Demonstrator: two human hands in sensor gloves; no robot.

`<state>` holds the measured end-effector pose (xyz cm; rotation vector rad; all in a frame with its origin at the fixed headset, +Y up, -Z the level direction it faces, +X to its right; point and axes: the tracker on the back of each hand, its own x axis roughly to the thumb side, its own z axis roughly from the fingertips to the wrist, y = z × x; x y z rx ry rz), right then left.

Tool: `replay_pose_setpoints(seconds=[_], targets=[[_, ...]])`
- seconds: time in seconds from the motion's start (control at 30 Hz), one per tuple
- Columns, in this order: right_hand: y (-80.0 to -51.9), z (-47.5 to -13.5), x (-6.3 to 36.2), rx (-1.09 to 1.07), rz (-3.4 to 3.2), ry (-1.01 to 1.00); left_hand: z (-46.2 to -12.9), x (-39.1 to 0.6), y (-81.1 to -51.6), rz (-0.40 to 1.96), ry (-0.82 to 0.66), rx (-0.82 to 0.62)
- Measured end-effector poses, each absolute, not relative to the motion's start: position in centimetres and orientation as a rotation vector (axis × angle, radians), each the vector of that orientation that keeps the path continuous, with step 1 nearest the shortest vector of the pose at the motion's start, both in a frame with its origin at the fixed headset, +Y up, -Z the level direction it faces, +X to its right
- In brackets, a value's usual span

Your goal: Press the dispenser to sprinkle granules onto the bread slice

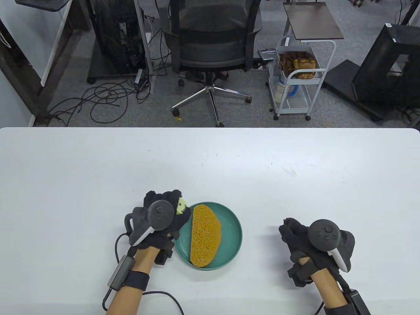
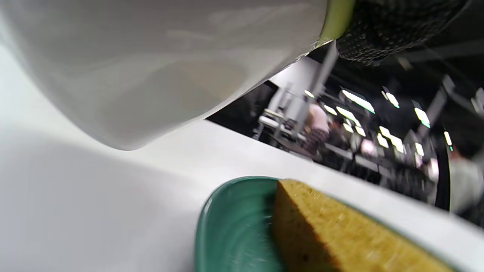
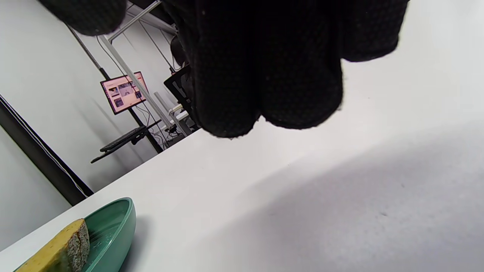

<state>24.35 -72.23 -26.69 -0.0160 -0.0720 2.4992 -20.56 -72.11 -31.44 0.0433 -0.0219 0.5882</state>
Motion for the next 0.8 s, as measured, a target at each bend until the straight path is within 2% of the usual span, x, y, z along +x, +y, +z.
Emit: replay_pose_setpoints(seconds=[0.1, 0.17, 0.23, 0.3, 0.37, 0.43, 0.5, 0.6, 0.63, 0.7, 0.8], targets=[[-72.4, -26.7, 24.5, -0.028, 2.501, -0.070, -31.0, -22.6, -73.1, 0.885, 0.051, -0.004], [-72.6, -26.7, 24.4, -0.021, 2.509, -0.062, -31.1, -22.6, -72.6, 0.899, 0.058, 0.004], [-72.8, -26.7, 24.3, -0.008, 2.516, -0.057, -31.4, -21.7, -71.2, 0.795, 0.025, 0.025], [-72.9, -26.7, 24.3, -0.006, 2.536, -0.051, -31.7, -20.0, -69.7, 0.624, -0.038, 0.061], [-72.9, -26.7, 24.2, -0.001, 2.541, -0.044, -31.7, -17.1, -68.2, 0.330, -0.147, 0.108], [-72.9, -26.6, 24.1, -0.002, 2.528, -0.040, -31.2, -13.3, -67.6, -0.111, -0.284, 0.186], [-72.9, -26.4, 24.1, 0.009, 2.516, -0.039, -29.8, -8.8, -68.9, -0.584, -0.491, 0.256], [-72.9, -26.3, 23.8, 0.028, 2.522, -0.035, -28.4, -5.4, -71.6, -1.076, -0.703, 0.356], [-72.9, -26.2, 23.6, 0.038, 2.532, -0.037, -28.3, -4.8, -72.3, -1.152, -0.755, 0.345], [-72.9, -26.2, 23.5, 0.048, 2.539, -0.030, -28.4, -4.3, -72.9, -1.158, -0.791, 0.268], [-72.8, -26.2, 23.6, 0.050, 2.529, -0.034, -28.4, -4.5, -72.4, -1.111, -0.761, 0.273]])
